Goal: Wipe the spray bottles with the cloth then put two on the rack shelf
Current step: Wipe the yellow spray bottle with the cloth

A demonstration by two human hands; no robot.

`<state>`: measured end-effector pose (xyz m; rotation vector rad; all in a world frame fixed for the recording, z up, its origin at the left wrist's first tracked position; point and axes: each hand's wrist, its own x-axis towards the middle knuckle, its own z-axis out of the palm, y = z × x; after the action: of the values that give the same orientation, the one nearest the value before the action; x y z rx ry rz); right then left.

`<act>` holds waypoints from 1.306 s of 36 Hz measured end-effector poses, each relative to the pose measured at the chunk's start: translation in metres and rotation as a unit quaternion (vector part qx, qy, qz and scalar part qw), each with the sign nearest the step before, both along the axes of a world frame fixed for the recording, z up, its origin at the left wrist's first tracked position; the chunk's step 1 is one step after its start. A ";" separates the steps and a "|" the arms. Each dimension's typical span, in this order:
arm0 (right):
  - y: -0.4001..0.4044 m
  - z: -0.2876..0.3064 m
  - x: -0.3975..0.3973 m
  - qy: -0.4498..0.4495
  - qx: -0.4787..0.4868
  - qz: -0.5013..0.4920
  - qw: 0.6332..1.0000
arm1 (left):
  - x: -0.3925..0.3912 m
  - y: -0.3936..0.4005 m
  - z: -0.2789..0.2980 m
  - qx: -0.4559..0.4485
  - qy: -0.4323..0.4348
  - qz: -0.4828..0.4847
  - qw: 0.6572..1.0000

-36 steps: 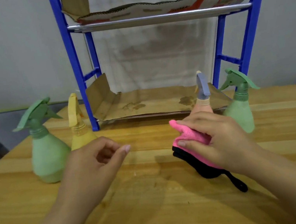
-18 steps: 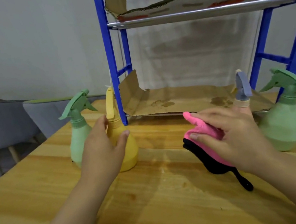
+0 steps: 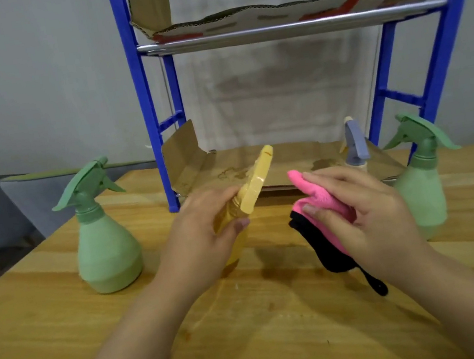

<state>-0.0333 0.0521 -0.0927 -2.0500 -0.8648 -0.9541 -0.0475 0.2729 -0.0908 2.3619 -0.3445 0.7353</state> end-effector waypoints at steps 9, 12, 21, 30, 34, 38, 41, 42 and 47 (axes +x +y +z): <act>-0.007 -0.003 0.006 -0.077 0.018 -0.032 0.996 | 0.013 -0.021 -0.021 0.043 -0.034 -0.087 0.995; -0.002 -0.011 0.005 -0.091 -0.015 -0.031 0.995 | 0.017 -0.021 -0.025 0.033 -0.046 -0.087 0.995; 0.014 -0.015 -0.008 -0.156 -0.103 0.003 0.982 | 0.012 -0.016 -0.023 0.007 -0.055 -0.085 0.995; 0.005 -0.009 0.004 -0.155 -0.043 -0.017 0.987 | 0.000 -0.025 -0.014 -0.135 0.024 -0.135 0.981; 0.010 -0.008 -0.001 -0.166 -0.052 0.001 0.985 | -0.007 -0.028 -0.007 -0.317 0.099 -0.205 0.921; 0.003 -0.004 0.004 -0.114 0.007 -0.035 0.993 | -0.008 -0.031 -0.006 -0.401 0.145 -0.208 0.880; -0.002 0.001 0.002 -0.021 0.076 -0.059 0.995 | -0.007 -0.031 -0.005 -0.408 0.150 -0.197 0.879; -0.002 0.002 0.000 0.002 0.088 -0.064 0.994 | -0.007 -0.032 -0.005 -0.410 0.152 -0.200 0.877; 0.009 0.003 -0.006 0.030 0.088 -0.046 0.995 | -0.008 -0.035 -0.006 -0.423 0.147 -0.213 0.868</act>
<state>-0.0393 0.0610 -0.0896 -1.9702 -0.6354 -0.9782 -0.0554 0.2375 -0.0966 1.4480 -0.3077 0.2166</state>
